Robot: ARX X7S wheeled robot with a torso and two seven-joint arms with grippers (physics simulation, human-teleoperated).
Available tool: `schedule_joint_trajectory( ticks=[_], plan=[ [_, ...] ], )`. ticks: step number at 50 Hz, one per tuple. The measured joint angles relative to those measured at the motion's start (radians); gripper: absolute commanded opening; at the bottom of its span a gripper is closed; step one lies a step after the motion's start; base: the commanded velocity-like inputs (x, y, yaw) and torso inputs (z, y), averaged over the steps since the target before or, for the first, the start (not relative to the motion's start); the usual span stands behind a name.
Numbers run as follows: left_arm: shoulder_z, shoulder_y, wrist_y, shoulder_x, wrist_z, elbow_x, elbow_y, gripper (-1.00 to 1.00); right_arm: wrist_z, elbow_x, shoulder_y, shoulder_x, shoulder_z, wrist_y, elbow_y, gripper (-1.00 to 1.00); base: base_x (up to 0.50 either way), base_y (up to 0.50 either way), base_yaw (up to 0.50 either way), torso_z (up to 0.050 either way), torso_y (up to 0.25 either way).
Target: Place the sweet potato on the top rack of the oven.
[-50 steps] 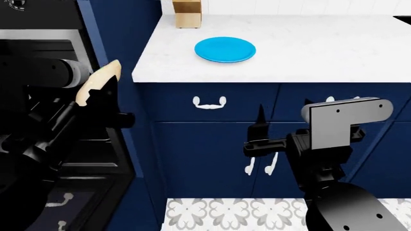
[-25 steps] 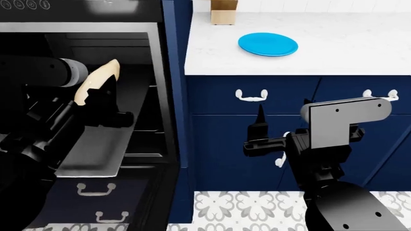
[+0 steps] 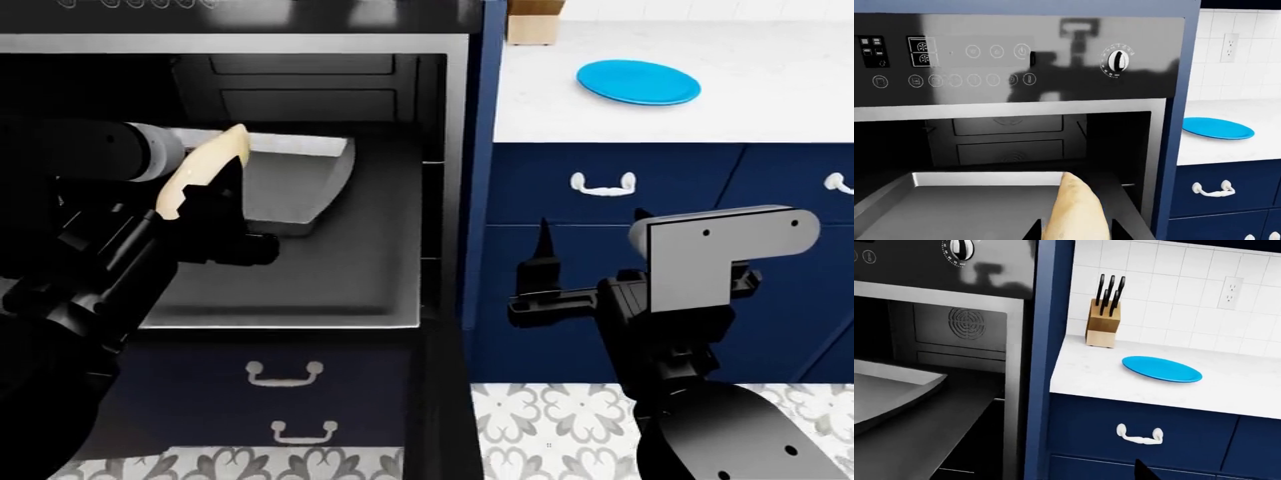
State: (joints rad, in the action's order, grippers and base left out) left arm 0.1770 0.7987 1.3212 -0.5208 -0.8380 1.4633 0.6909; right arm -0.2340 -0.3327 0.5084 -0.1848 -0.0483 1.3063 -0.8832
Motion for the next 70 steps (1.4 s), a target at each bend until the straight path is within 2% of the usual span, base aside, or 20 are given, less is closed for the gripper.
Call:
schedule_joint_trajectory(
  ticks=[24,34,58,70],
  plan=[
    [-0.013,-0.005,-0.025,-0.015,0.001,0.001,0.001,-1.00,-0.011,-0.016,-0.007,-0.002,0.007,-0.007,-0.002,1.00,-0.14,0.50,0.00,0.000,0.000],
    [-0.013,-0.009,-0.033,-0.024,-0.004,0.006,0.002,-1.00,-0.017,-0.024,-0.016,0.008,0.023,-0.028,-0.005,1.00,0.02,0.00,0.00,0.000,0.000],
    [-0.045,-0.017,-0.055,-0.022,0.013,-0.016,-0.002,-1.00,-0.015,-0.062,-0.031,0.024,0.076,-0.071,-0.021,1.00,0.50,0.00,0.00,0.000,0.001],
    [-0.119,-0.041,-0.072,0.001,0.075,-0.105,-0.037,-1.00,-0.030,-0.065,-0.038,0.015,0.080,-0.074,-0.027,1.00,0.00,0.00,0.00,0.000,0.001]
  ],
)
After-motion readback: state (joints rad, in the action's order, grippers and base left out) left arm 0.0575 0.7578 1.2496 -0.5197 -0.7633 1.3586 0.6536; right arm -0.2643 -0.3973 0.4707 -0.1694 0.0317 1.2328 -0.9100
